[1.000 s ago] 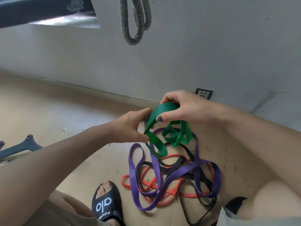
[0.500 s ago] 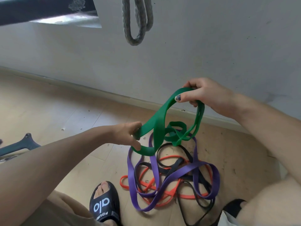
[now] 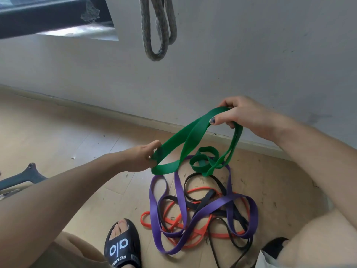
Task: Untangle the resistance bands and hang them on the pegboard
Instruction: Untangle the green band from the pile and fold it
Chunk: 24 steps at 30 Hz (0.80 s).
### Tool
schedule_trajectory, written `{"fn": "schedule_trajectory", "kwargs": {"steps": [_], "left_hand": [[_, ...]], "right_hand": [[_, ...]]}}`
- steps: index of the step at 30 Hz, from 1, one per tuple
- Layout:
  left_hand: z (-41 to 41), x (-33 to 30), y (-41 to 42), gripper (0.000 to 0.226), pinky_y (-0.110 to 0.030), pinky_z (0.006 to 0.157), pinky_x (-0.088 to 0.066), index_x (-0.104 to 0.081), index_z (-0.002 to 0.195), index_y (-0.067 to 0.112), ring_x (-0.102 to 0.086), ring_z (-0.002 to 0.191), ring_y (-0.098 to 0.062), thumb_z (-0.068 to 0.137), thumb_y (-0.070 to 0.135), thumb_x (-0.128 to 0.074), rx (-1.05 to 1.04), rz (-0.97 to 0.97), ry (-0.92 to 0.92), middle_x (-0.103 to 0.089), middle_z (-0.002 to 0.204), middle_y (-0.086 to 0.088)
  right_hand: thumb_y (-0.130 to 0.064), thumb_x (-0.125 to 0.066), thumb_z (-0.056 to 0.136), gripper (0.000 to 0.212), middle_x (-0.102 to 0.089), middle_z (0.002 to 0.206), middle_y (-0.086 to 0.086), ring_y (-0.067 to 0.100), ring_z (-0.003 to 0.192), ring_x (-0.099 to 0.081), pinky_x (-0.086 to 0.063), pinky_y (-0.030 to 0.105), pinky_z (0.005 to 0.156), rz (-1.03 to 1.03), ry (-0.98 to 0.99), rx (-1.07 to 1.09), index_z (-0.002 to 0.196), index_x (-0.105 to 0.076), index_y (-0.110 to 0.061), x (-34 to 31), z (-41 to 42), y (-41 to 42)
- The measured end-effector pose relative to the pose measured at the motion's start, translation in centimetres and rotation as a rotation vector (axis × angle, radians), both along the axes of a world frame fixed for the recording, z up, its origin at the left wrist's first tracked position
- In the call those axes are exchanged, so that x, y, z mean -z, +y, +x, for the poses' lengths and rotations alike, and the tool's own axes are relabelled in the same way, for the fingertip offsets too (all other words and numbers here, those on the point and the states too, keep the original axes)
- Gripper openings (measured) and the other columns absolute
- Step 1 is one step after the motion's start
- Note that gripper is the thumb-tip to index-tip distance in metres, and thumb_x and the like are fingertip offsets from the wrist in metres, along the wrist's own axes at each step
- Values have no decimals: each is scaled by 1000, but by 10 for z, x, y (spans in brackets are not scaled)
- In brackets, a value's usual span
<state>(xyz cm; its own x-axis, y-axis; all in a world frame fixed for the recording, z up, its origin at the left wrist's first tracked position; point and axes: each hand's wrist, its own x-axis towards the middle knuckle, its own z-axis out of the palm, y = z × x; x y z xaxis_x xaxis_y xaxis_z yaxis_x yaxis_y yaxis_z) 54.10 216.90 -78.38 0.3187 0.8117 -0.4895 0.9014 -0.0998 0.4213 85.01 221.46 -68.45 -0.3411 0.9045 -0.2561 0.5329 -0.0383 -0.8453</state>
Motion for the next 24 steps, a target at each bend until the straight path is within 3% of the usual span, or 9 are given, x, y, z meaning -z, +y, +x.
{"fn": "schedule_trajectory", "kwargs": {"steps": [2, 4, 6, 8, 12, 16, 20, 24], "left_hand": [[-1, -1, 0, 20, -47, 80, -61, -39, 116, 18, -67, 91, -33, 103, 18, -54, -16, 64, 44, -69, 112, -13], [-3, -3, 1, 12, -45, 62, -62, -38, 111, 15, -70, 76, -35, 107, 22, -47, -101, 106, 47, -69, 98, -15], [-3, -6, 2, 10, -37, 48, -59, -36, 107, 11, -70, 64, -32, 109, 21, -38, -216, 120, 24, -66, 89, -15], [-1, -9, 4, 11, -30, 43, -53, -36, 105, 9, -68, 56, -28, 109, 19, -32, -336, 121, -2, -65, 86, -16], [-2, -12, 9, 19, -27, 44, -54, -42, 109, 7, -73, 61, -30, 110, 21, -30, -518, 66, -43, -65, 97, -19], [-5, -14, 9, 34, -32, 53, -59, -54, 117, 5, -77, 74, -30, 111, 29, -30, -558, -6, -73, -69, 104, -18], [-6, -18, 7, 46, -33, 57, -61, -60, 112, 1, -76, 75, -32, 111, 37, -31, -677, -38, -207, -72, 99, -18], [-4, -20, 10, 42, -29, 55, -52, -60, 108, 3, -66, 71, -27, 111, 35, -33, -767, 34, -279, -68, 93, -16]], "right_hand": [[-24, -78, 83, 24, -50, 73, 6, 19, 71, -45, -35, 34, 68, -8, -7, 4, 96, -66, -8, 0, 1, 0], [-22, -78, 83, 23, -49, 74, 6, 20, 71, -45, -35, 34, 68, -13, -24, 3, 95, -65, -8, 1, 2, -1], [-23, -79, 83, 25, -50, 74, 5, 20, 72, -46, -36, 34, 67, -6, -57, -17, 97, -65, -8, 3, 2, -2], [-25, -81, 82, 26, -54, 78, 4, 20, 72, -48, -38, 34, 67, 8, -106, -47, 99, -66, -11, 5, 3, -2], [-26, -82, 80, 25, -63, 88, 2, 18, 77, -56, -39, 31, 65, 52, -210, -80, 97, -66, -18, 8, 3, 0], [-29, -82, 80, 28, -63, 92, 1, 18, 79, -58, -38, 30, 61, 138, -387, -138, 95, -60, -22, 10, 6, 0], [-41, -85, 73, 40, -64, 93, 0, 21, 81, -61, -47, 34, 65, 137, -565, -205, 94, -56, -26, 16, 8, -1], [-54, -79, 77, 40, -63, 90, 1, 21, 80, -60, -45, 35, 64, 129, -635, -305, 89, -55, -25, 22, 3, -2]]}}
